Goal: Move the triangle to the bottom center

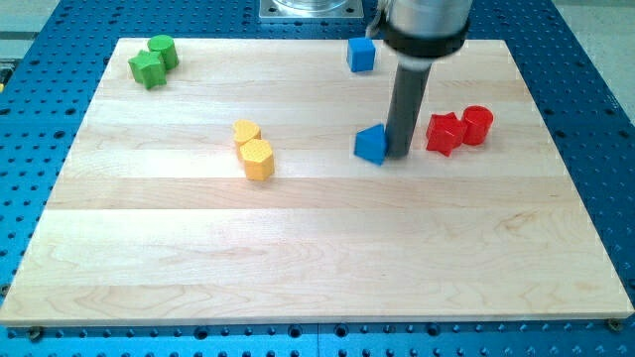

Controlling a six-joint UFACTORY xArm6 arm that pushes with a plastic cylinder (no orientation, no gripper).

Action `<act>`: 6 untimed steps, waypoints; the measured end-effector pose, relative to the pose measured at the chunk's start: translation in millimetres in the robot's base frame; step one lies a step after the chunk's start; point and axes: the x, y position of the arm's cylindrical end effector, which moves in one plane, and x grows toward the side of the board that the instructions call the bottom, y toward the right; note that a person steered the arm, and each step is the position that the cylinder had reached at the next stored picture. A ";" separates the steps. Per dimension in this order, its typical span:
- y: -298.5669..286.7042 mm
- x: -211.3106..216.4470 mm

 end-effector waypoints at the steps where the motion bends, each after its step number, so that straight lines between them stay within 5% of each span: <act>1: -60.1 23.5; 3: 27.4 -25.3; 6: -58.1 -24.2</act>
